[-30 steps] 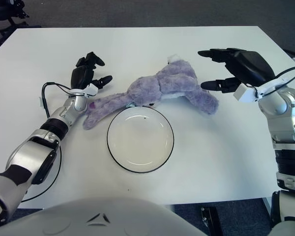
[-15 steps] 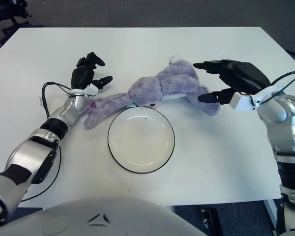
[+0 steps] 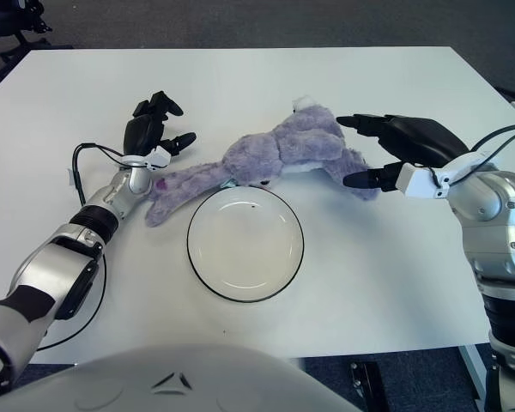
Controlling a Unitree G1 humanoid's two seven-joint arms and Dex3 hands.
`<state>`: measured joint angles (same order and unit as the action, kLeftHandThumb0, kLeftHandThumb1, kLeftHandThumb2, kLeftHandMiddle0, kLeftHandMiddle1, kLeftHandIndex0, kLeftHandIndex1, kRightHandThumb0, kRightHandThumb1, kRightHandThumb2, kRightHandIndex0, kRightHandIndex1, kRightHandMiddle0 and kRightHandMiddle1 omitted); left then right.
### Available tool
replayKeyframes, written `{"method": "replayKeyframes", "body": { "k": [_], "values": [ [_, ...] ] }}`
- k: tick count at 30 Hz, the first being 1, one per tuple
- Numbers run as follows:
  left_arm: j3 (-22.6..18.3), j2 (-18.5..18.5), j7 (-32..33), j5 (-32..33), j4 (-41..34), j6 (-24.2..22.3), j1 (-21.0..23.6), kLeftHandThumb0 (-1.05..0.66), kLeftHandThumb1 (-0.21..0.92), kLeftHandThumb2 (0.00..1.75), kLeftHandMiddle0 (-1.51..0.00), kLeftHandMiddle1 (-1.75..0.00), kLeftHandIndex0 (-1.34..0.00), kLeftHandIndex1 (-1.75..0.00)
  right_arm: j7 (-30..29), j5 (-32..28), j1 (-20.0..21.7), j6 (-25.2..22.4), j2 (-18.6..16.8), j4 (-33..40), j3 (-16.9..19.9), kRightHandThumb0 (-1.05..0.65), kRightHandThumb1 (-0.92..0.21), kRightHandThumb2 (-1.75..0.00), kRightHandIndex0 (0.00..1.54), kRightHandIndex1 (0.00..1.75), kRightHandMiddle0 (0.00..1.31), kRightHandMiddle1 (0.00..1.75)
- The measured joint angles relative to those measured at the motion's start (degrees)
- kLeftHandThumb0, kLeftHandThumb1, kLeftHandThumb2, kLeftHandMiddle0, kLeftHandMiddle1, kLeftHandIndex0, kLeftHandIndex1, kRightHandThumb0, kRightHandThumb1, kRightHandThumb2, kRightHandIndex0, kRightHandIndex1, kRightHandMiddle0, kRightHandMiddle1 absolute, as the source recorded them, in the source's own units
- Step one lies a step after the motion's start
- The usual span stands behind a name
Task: Put the doll into the plate.
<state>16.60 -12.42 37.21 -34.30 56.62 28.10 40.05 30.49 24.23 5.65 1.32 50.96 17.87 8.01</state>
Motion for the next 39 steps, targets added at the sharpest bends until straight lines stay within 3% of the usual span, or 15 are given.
{"method": "replayKeyframes", "body": {
  "k": [17,39],
  "values": [
    [0.5,-0.1,0.8,-0.2,0.0,0.2,0.0,0.00,0.90,0.49,-0.25,-1.51,-0.20,-1.75,0.8,1.2,0.9,-1.8,-1.0,0.0,-3.4,-0.76,-0.92,-0.27,0.19,0.00,0.16,0.00],
    [1.0,-0.2,0.9,-0.2,0.1,0.7,0.1,0.00,0.91,0.49,-0.24,-1.52,-0.19,-1.75,-4.8,10.9,6.8,-3.8,-5.3,-4.4,-10.5,-0.78,-0.92,-0.29,0.11,0.00,0.14,0.00]
  ]
}}
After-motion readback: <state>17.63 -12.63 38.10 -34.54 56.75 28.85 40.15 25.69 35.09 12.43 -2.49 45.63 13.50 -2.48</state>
